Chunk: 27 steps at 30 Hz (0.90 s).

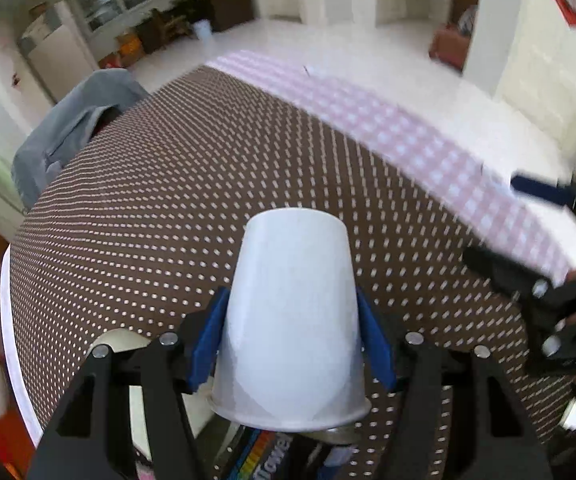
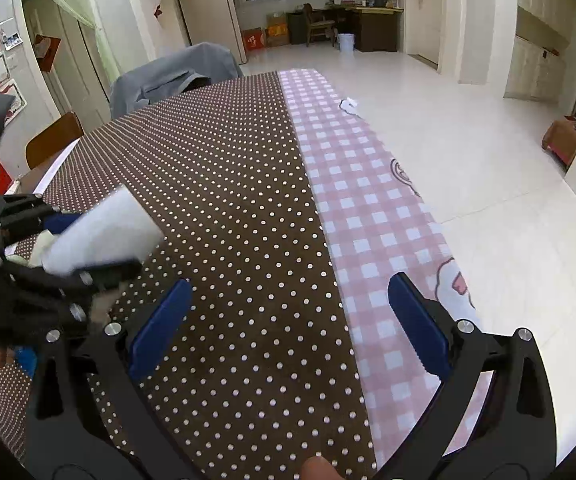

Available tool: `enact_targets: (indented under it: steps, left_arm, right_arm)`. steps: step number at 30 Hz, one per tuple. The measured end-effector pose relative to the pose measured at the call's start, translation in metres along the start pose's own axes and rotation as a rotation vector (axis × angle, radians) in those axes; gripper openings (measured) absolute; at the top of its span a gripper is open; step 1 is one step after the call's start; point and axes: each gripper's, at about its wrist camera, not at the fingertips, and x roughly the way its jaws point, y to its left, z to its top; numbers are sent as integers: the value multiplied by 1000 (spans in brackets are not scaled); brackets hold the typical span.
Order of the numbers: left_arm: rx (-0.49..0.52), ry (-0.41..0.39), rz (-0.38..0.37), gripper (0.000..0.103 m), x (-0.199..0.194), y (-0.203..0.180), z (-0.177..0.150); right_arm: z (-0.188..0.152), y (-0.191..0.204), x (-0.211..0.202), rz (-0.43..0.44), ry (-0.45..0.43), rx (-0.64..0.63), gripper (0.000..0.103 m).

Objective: Flip cup upside down
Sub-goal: 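Rotate the held white cup rim-down and lower it onto the table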

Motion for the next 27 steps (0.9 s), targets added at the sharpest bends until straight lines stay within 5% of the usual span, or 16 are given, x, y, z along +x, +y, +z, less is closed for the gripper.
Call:
enact_targets:
  steps: [15,27]
  left_arm:
    - [-166,-173,61,62,-113,-11,-48]
    - [-351,-154,34,62,-125,-35,-143]
  right_arm:
    - [-13,26,-84,50,-119,-52,97]
    - [-44,56,-106,109,-111,-137,97]
